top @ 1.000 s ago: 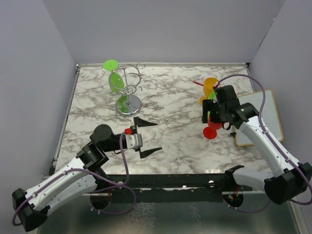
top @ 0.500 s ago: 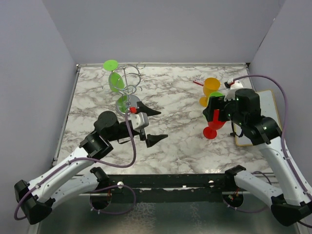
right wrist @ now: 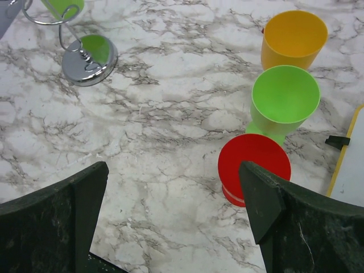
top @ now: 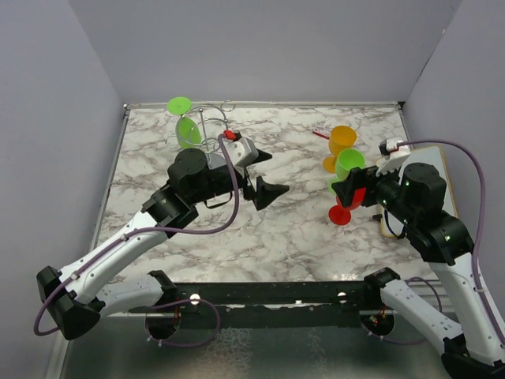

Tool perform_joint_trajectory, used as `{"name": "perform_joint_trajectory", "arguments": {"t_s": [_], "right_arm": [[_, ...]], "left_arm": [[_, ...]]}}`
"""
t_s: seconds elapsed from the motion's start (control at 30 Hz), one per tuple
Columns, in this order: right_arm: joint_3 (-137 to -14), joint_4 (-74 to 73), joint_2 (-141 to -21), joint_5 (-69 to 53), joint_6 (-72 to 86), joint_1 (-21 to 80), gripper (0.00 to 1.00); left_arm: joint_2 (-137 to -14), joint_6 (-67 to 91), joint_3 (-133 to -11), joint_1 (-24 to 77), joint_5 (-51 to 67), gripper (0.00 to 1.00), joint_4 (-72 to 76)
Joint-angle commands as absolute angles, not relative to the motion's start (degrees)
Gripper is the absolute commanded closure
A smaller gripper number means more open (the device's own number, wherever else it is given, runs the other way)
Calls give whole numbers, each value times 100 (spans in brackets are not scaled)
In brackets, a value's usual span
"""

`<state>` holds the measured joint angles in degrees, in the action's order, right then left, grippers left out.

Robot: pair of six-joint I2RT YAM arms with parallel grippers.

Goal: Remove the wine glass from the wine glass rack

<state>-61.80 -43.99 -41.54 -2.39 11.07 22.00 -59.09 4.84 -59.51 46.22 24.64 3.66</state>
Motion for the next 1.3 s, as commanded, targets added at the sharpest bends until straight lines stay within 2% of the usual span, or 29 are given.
{"name": "perform_joint_trajectory", "arguments": {"t_s": [0.0,0.27,0.43,0.77,1.0,1.27], "right_arm": [[-6025,-4069,-3929,-562,1030,2167,0],[-5884,-3910,-3936,-805,1076,2166,0],[-5868,-3885,-3886,-1010,1089,2170,0],[-5797,-3877,-3784,-998,1083,2171,0],[-5712,-3797,-3709,-1086,1110,2164,0],[-5707,-3788,-3770,-1274,1132,2167,0]], "left_arm": [[-6115,804,-6460,4605,1621,1,279],[-6338,659,-7197,4529,-44,1,-192],[-6617,647,-7766,4234,-379,1,-729],[-6744,1124,-8379,2569,322,1,-1167],[-7073,1278,-8982,1866,-35,1,-1939],[-7463,1810,-9100,1113,-79,1,-1936]]}}
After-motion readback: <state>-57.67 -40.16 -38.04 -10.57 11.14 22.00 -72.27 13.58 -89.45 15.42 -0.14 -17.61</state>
